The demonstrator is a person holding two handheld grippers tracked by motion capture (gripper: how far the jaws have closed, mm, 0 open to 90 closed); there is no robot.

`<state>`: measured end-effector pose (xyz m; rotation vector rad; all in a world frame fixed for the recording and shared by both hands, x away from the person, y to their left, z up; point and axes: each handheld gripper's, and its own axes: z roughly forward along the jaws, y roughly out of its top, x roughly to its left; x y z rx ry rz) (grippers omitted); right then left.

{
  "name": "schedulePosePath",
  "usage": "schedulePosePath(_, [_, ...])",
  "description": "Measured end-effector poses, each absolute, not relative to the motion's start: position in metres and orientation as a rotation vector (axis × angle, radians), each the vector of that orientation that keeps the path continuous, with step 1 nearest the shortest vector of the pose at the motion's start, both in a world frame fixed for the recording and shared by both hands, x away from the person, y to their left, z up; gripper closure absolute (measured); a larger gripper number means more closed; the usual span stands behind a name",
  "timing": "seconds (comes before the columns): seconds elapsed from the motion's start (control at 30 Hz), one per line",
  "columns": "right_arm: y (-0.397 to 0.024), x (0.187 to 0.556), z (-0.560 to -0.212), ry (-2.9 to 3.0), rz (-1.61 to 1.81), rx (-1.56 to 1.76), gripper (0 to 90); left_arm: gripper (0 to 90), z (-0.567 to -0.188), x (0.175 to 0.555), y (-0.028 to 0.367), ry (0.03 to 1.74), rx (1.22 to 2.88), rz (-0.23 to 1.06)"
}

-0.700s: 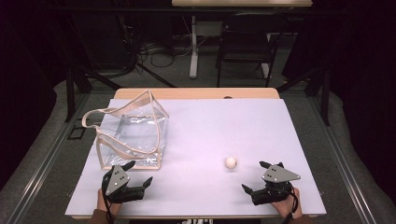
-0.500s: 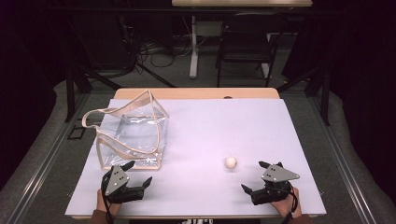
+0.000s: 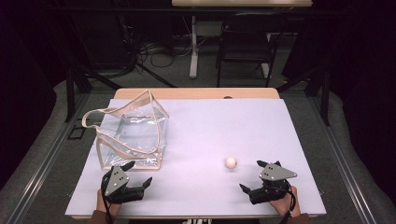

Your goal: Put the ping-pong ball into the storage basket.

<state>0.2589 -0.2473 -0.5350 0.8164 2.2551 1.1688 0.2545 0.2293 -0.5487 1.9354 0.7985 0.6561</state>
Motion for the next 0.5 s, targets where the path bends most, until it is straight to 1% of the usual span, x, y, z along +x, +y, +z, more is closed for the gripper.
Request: schedulePosePath(0.5, [-0.239, 0.273, -0.523, 2.263, 1.149, 0.811, 0.0, 16.1, -0.549, 0.255, 0.229, 0.806, 1.93, 0.665])
